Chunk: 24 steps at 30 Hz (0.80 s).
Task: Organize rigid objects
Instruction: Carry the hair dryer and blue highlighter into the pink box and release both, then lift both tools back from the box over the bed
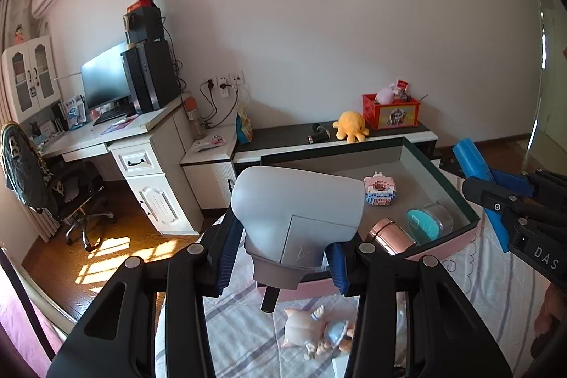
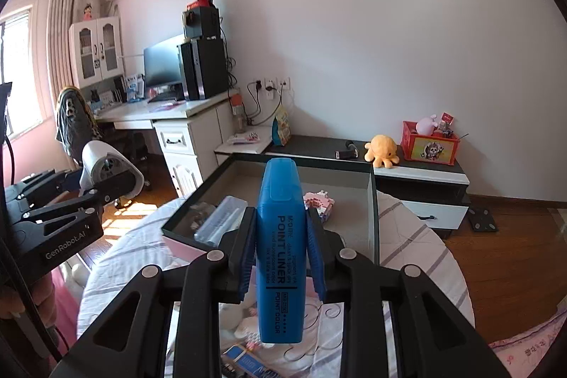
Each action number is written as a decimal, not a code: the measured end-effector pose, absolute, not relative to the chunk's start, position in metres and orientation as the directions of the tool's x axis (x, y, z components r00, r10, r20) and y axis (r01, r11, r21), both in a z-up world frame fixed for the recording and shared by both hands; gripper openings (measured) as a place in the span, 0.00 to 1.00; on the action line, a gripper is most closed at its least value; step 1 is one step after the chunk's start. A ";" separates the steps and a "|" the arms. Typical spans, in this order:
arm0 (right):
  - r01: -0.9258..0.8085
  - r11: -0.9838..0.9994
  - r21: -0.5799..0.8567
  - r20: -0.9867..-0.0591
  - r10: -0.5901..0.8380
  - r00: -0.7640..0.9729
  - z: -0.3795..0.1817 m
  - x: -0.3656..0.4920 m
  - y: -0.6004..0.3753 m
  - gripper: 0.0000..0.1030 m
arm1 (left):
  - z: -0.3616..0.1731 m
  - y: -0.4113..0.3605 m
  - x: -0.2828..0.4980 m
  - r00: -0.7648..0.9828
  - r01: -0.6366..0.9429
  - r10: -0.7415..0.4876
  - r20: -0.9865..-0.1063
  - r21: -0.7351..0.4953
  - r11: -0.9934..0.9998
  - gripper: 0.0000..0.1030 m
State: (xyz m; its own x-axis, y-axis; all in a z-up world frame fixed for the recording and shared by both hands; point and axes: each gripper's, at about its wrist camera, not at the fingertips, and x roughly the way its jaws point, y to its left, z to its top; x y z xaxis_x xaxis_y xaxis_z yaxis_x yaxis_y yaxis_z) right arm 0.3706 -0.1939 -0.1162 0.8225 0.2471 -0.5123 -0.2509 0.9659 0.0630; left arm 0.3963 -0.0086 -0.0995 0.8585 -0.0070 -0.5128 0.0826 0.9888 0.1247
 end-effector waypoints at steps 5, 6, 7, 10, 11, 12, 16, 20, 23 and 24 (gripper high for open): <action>-0.254 0.962 0.102 -0.612 0.262 0.746 -0.153 0.433 -0.194 0.27 | -0.134 -0.014 0.456 0.802 0.085 0.016 -0.597 0.142 0.986 0.43; -0.252 0.962 0.106 -0.626 0.262 0.734 -0.160 0.442 -0.193 0.27 | -0.140 -0.014 0.464 0.795 0.084 0.020 -0.606 0.142 0.986 0.43; -0.252 0.962 0.107 -0.639 0.260 0.724 -0.167 0.449 -0.189 0.27 | -0.145 -0.013 0.471 0.787 0.084 0.021 -0.617 0.141 0.986 0.43; -0.248 0.963 0.111 -0.668 0.257 0.699 -0.181 0.464 -0.187 0.27 | -0.159 -0.011 0.486 0.766 0.073 0.039 -0.642 0.147 0.986 0.43; -0.246 0.963 0.112 -0.678 0.255 0.689 -0.185 0.467 -0.186 0.27 | -0.163 -0.010 0.490 0.760 0.069 0.041 -0.649 0.144 0.987 0.44; -0.240 0.964 0.112 -0.680 0.250 0.690 -0.187 0.469 -0.187 0.27 | -0.165 -0.008 0.493 0.756 0.064 0.041 -0.654 0.136 0.989 0.45; -0.227 0.967 0.115 -0.663 0.245 0.707 -0.185 0.466 -0.189 0.44 | -0.163 -0.005 0.486 0.783 0.057 0.023 -0.622 0.108 0.993 0.62; -0.215 0.969 0.126 -0.620 0.246 0.745 -0.165 0.447 -0.191 0.61 | -0.142 -0.005 0.460 0.831 0.073 -0.009 -0.557 0.093 0.993 0.82; -0.201 0.972 0.119 -0.581 0.232 0.780 -0.142 0.423 -0.192 0.79 | -0.119 -0.001 0.432 0.861 0.066 -0.019 -0.508 0.076 0.995 0.92; -0.204 0.971 0.122 -0.558 0.237 0.795 -0.132 0.412 -0.192 0.79 | -0.111 0.002 0.421 0.871 0.062 -0.026 -0.490 0.058 0.996 0.98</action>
